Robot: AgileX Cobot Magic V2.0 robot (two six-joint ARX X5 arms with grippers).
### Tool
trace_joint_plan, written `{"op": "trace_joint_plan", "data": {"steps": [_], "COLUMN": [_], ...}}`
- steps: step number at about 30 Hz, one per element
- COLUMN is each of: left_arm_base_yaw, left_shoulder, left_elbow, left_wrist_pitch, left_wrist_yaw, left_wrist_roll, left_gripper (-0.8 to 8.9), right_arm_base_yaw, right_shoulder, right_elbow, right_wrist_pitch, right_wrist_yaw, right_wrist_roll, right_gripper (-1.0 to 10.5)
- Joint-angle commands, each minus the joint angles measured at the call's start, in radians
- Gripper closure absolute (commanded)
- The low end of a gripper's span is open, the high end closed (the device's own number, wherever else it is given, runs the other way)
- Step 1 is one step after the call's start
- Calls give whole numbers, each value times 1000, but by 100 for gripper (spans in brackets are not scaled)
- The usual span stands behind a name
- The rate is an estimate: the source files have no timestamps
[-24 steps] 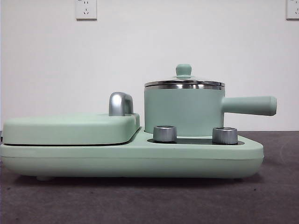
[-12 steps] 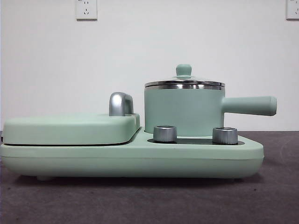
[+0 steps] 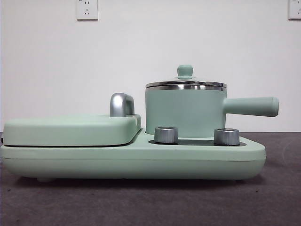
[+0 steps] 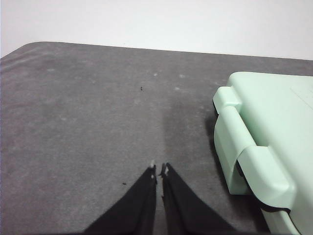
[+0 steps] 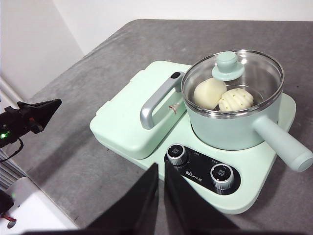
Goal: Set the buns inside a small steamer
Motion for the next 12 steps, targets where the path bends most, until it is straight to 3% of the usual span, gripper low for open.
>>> {"op": "trace_joint_plan", "data": {"steps": [1,12], "left_arm_base_yaw": [2,2], "left_shoulder": [-2,-2], "left_elbow": [-19,-19], "left_wrist_pitch": [0,0], "left_wrist_yaw": [-4,-4], "left_wrist_roll": [13,13], "left_gripper": [789,789], "right_arm_base_yaw": [11,7], "right_shoulder": [3,0], "right_elbow": [5,0], "right_wrist_pitch": [11,24], "right_wrist_yaw": [1,2], "right_wrist_roll": [-8,-8], "right_gripper": [929,929]}}
